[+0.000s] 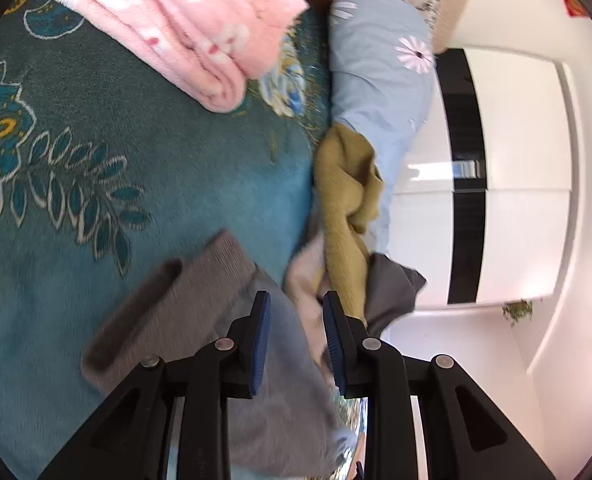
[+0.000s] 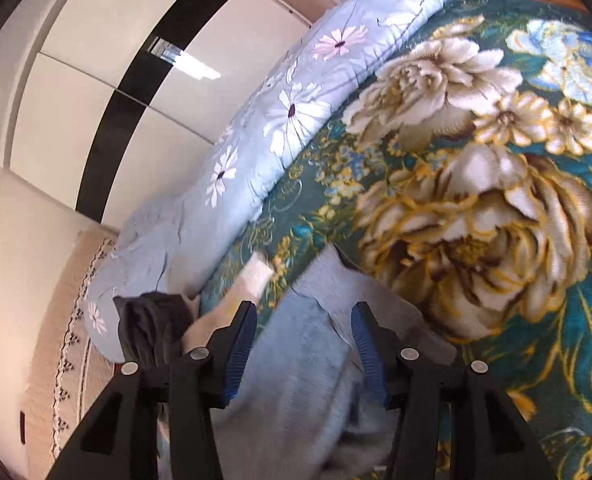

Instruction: Fold clothes

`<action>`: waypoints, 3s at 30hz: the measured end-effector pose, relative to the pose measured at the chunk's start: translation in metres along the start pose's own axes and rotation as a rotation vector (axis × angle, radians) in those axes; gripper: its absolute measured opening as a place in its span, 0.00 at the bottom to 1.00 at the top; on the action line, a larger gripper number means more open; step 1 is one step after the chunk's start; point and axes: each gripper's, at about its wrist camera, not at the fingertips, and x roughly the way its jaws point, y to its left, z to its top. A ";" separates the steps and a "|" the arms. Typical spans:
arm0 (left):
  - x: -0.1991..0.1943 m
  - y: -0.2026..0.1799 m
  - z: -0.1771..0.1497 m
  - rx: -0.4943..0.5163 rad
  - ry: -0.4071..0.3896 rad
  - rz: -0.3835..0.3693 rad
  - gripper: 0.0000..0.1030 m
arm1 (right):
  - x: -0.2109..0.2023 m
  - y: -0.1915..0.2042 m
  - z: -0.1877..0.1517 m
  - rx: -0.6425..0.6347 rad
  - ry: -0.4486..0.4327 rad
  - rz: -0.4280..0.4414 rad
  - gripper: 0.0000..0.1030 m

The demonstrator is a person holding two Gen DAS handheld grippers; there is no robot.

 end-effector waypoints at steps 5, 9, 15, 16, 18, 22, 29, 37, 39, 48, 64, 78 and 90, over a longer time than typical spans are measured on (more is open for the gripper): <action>-0.007 0.000 -0.024 0.035 0.057 -0.032 0.27 | 0.020 -0.033 -0.021 0.117 0.081 0.015 0.51; -0.016 0.007 -0.042 0.059 0.074 -0.023 0.27 | 0.035 -0.042 -0.030 0.179 0.070 -0.018 0.43; -0.026 0.029 -0.053 0.028 0.073 -0.001 0.27 | 0.029 -0.026 -0.028 0.153 -0.005 -0.028 0.10; -0.028 0.032 -0.055 0.026 0.073 -0.001 0.27 | 0.021 -0.019 -0.027 0.117 -0.027 0.005 0.09; -0.032 0.037 -0.057 0.024 0.071 -0.008 0.27 | 0.005 -0.004 -0.024 0.044 -0.070 0.071 0.09; -0.037 0.044 -0.060 0.039 0.071 -0.003 0.28 | 0.007 -0.025 -0.028 0.055 -0.033 0.011 0.09; -0.035 0.056 -0.067 0.017 0.094 0.018 0.29 | 0.018 -0.064 -0.040 0.142 0.012 -0.047 0.09; -0.034 0.071 -0.071 -0.023 0.051 0.087 0.46 | 0.012 -0.048 -0.039 0.038 0.017 -0.077 0.09; -0.028 0.075 -0.072 -0.035 0.052 0.100 0.50 | 0.012 -0.051 -0.041 0.040 0.020 -0.081 0.09; -0.010 0.077 -0.063 -0.014 -0.061 0.128 0.50 | 0.012 -0.054 -0.041 0.034 0.028 -0.063 0.10; -0.013 0.087 -0.059 -0.023 -0.127 0.103 0.27 | 0.014 -0.054 -0.043 0.022 0.038 -0.079 0.12; -0.012 0.088 -0.056 -0.027 -0.084 0.090 0.29 | -0.010 -0.091 -0.046 0.210 0.043 0.059 0.51; -0.007 0.069 -0.050 0.017 -0.116 0.193 0.24 | 0.029 -0.049 -0.051 0.125 0.058 -0.089 0.14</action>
